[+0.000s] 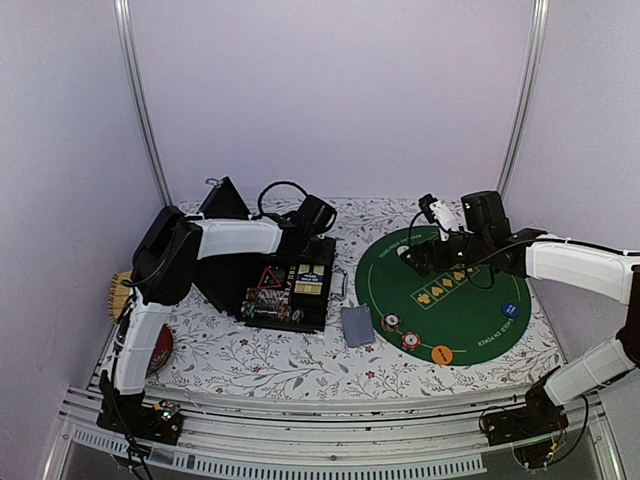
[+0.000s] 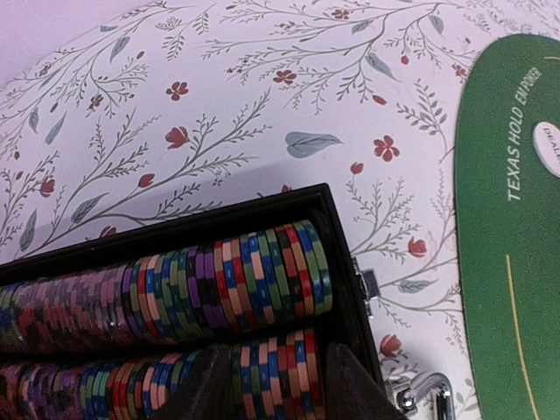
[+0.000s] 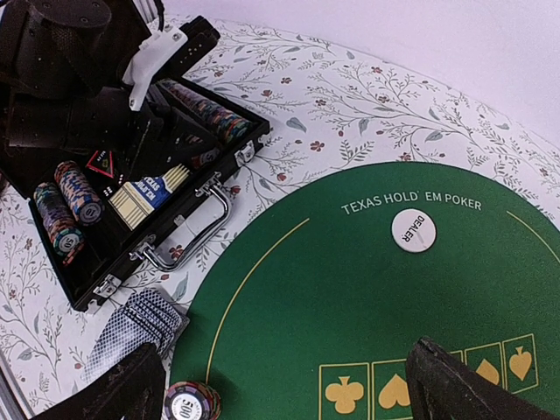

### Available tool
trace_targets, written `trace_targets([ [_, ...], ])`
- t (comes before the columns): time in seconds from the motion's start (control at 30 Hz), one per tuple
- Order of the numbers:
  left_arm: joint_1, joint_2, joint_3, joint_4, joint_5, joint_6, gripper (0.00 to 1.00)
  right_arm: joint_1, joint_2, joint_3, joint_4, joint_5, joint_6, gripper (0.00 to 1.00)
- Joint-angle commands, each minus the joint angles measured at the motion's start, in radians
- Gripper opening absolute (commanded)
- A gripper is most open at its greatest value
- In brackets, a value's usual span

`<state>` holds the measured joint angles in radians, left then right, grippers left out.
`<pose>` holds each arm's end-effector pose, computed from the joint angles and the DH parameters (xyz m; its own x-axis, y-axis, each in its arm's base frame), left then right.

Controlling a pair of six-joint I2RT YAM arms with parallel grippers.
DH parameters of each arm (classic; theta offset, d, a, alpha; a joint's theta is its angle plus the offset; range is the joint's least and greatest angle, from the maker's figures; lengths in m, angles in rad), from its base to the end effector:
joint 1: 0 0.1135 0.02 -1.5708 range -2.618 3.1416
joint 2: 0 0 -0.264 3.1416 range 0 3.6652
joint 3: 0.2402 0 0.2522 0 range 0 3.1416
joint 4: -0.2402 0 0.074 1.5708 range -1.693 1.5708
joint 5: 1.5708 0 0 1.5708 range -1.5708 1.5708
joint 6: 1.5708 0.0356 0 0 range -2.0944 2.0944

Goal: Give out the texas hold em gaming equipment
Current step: Pick up the pile of poker chips from the chip case.

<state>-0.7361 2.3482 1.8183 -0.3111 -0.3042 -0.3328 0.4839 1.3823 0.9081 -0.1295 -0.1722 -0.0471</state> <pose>0.3917 -0.3405 0.1492 -0.6830 0.1982 -0.7031 0.2851 0.9585 -0.0068 0.2677 0.1476 0.2524 -0.4745 -0.3018 -0.8269 -0.6062 0.7931 0.0584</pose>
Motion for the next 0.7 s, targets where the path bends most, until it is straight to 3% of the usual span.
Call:
trace_targets([
  [0.0,0.012,-0.006,-0.047,-0.112,0.006,-0.022,0.42,0.001,0.011,0.029,-0.015,-0.019,-0.013,0.98],
  [0.27,0.002,-0.036,-0.063,-0.085,-0.004,-0.019,0.58,0.001,0.014,0.035,-0.019,-0.027,-0.016,0.98],
  [0.67,-0.022,-0.010,-0.064,-0.036,0.066,-0.012,0.50,0.001,0.017,0.038,-0.027,-0.028,-0.020,0.98],
])
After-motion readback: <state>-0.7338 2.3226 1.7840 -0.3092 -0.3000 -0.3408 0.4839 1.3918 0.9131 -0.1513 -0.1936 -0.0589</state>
